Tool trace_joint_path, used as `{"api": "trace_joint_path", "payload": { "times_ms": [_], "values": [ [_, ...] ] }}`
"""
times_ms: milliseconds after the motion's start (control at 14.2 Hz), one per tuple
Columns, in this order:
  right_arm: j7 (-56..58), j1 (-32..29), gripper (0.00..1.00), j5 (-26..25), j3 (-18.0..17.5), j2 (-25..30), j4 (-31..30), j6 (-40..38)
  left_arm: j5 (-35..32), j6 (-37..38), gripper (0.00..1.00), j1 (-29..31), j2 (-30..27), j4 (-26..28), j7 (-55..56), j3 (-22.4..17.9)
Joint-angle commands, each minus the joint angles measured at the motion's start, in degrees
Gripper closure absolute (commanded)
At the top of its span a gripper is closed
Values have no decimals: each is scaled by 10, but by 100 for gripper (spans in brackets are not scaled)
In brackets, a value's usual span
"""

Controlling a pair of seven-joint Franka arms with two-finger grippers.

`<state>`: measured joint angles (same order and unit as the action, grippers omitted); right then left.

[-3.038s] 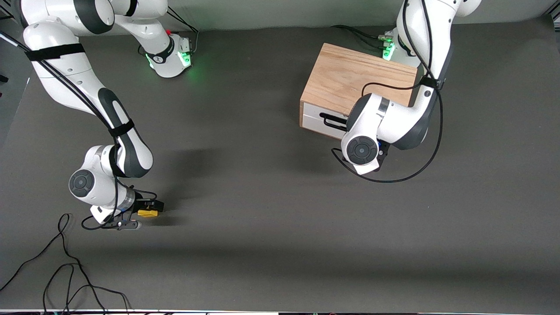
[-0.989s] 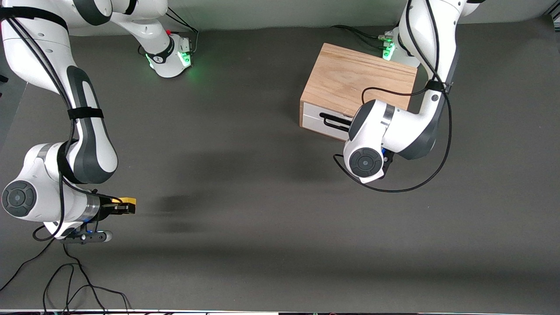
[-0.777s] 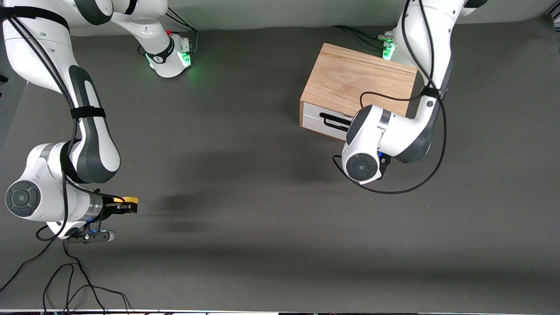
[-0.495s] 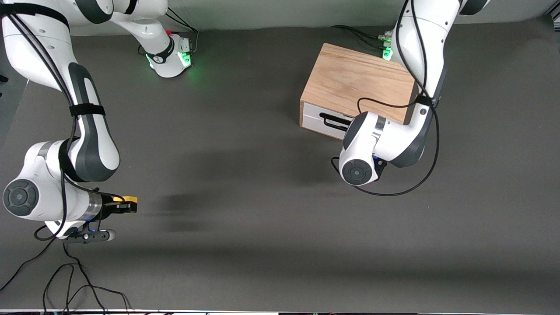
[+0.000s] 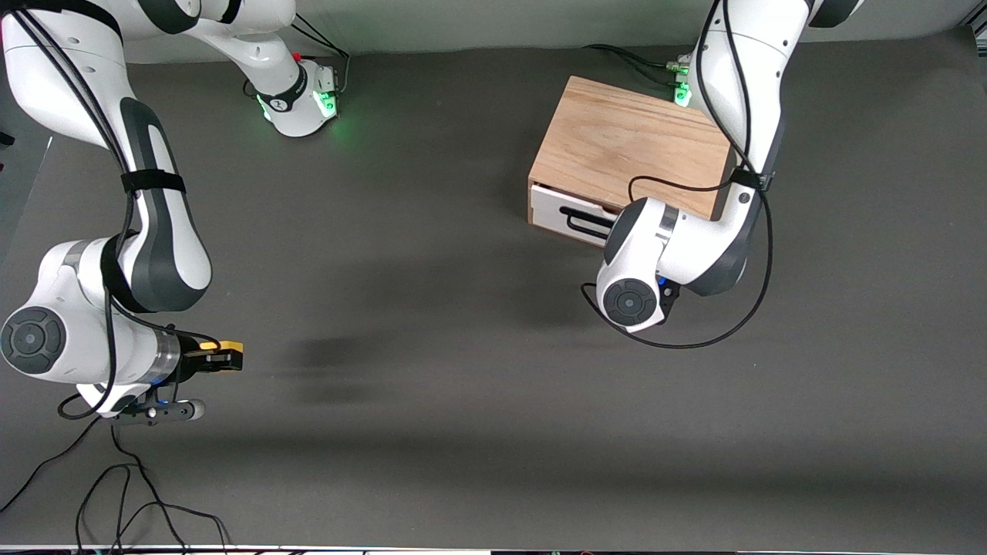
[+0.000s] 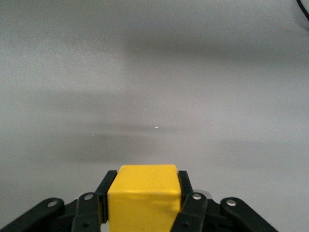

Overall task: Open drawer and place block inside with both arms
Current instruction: 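Pull the drawer open with the left gripper while the right gripper lifts the cube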

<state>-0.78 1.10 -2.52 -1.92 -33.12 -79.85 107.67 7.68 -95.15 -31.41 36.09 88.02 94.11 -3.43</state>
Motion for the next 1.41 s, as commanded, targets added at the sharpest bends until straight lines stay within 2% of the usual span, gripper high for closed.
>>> {"api": "trace_joint_path", "payload": {
  "times_ms": [0, 141, 353, 636, 777, 918, 1130, 1342],
  "values": [
    [2, 4, 100, -7, 3, 7, 9, -10, -6, -87, 0, -1, 13, -11, -8, -5],
    [0, 4, 100, -8, 3, 7, 14, -11, -5, -99, 0, -1, 14, -29, -8, -6],
    [1, 4, 100, -7, 2, 3, 61, -33, -5, -113, 0, 5, 14, -57, -8, -8],
    [-4, 28, 100, -3, 0, -6, 119, -68, -5, -109, 0, 9, 11, -60, -5, -7],
    [-83, 57, 100, -1, -7, -6, 155, -102, -5, -78, 0, 9, 7, -60, 1, -7],
    [-187, 76, 100, -1, -42, -5, 186, -135, -5, -6, 0, 11, 2, -91, 1, -9],
    [-305, 76, 100, 0, -128, 2, 193, -146, -3, 117, 0, 29, -1, -200, -2, -9],
    [-426, 78, 100, -1, -205, 1, 196, -138, 1, 216, 0, 71, -32, -278, -5, -4]
  ]
}}
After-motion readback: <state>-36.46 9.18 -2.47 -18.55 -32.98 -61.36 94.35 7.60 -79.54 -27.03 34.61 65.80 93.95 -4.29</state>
